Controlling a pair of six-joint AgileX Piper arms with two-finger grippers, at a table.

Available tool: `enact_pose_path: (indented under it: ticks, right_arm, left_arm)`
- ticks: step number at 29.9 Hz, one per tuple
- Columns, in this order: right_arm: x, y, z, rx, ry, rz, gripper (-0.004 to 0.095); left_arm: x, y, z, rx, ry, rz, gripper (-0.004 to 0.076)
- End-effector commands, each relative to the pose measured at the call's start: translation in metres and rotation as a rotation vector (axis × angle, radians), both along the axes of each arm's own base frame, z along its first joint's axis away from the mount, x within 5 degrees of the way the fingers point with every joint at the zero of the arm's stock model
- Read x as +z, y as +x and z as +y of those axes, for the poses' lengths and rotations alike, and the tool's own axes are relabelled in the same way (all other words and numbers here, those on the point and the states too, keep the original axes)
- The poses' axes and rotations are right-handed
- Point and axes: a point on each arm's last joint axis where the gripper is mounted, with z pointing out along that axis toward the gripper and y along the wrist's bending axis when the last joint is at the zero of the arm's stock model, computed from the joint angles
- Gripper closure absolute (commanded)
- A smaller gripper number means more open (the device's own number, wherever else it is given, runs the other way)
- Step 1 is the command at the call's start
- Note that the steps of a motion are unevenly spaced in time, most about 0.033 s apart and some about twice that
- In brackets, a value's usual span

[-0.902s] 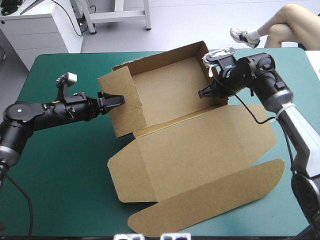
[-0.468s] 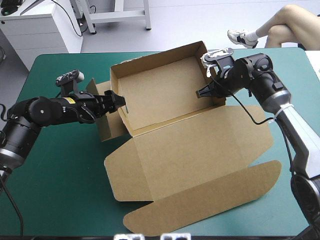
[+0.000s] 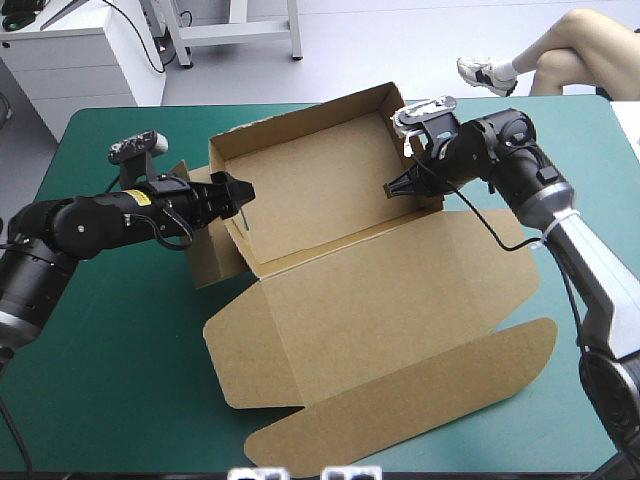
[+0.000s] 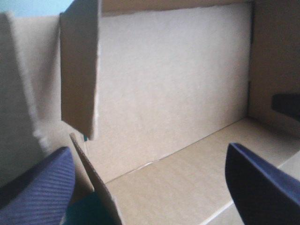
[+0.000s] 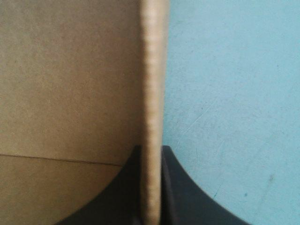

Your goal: Fold the box

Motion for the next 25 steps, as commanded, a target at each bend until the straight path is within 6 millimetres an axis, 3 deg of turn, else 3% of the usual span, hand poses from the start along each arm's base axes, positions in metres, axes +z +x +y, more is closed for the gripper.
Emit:
enact_pose_path:
  ticks: [1, 6, 11, 19, 25]
  right_arm:
    - [0.030, -0.009, -0.002, -0.004, 0.051, -0.120, 0.0924]
    - [0.030, -0.009, -0.002, -0.004, 0.051, -0.120, 0.0924]
    - [0.029, -0.009, -0.003, -0.004, 0.046, -0.108, 0.0924]
    - [0.035, -0.012, -0.004, -0.007, 0.051, -0.111, 0.0926]
    - [0.068, -0.026, -0.009, 0.015, 0.044, -0.145, 0.0926]
  left_arm:
    - [0.049, -0.019, 0.003, -0.025, -0.035, -0.188, 0.0114]
    - [0.070, -0.032, 0.006, -0.077, 0.021, -0.232, 0.0277]
    - [0.066, -0.026, 0.013, -0.044, 0.138, -0.250, 0.0738]
    - [0.064, -0.022, 0.022, -0.003, 0.278, -0.288, 0.0732]
    - [0.062, -0.016, 0.043, 0.087, 0.400, -0.289, 0.0727]
